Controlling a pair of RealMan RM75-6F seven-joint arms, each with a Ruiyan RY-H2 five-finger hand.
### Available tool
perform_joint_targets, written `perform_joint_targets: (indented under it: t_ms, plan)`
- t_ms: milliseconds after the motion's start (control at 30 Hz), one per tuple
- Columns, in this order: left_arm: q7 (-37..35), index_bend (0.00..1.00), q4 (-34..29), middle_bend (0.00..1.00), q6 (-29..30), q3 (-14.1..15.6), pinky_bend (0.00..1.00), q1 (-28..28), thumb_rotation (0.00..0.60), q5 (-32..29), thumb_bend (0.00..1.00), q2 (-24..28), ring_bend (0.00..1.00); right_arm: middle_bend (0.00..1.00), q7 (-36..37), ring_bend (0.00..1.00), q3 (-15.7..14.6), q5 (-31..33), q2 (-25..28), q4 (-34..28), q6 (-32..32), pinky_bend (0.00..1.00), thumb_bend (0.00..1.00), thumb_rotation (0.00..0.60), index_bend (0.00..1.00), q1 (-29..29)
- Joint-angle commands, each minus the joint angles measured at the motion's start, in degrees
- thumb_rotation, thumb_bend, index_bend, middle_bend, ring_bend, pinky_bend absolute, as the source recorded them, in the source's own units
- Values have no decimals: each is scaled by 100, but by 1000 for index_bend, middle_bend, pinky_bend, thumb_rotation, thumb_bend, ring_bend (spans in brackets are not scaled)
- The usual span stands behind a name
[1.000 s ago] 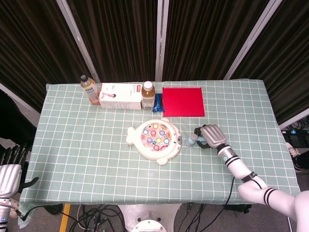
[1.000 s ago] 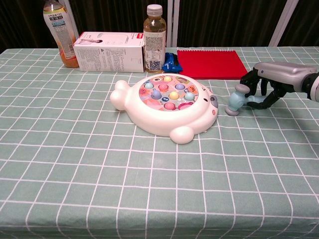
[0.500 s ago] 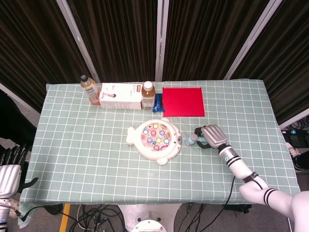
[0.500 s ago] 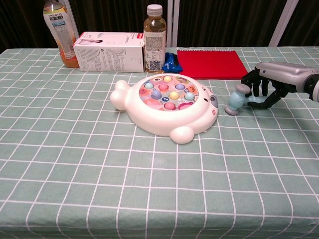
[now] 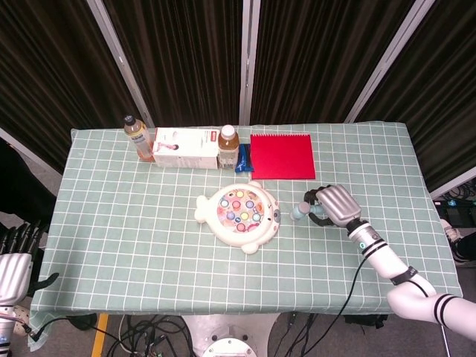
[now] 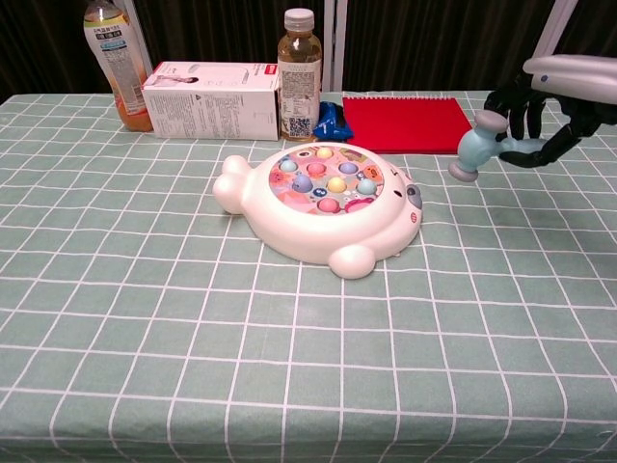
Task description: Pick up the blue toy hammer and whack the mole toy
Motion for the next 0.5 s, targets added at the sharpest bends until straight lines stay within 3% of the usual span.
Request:
perform_joint_targets:
  t_ms: [33,300,500]
  plan:
    - [14,88,-32,31,13,-9,0,-8,600,17,88,15,0,611,-750,473,240,252,350,-686,-121,601,519,600,662,206]
    - [-8,88,-41,32,58,-1,0,14,600,43,88,30,0,610,-2258,473,545,1376,-177,-989,-635,604,527,600,662,826]
    - [-71,88,19,32,40,6,0,23,600,24,88,-1,0,610,-3102,473,542,2175,-549,-901,-886,604,528,600,662,1280]
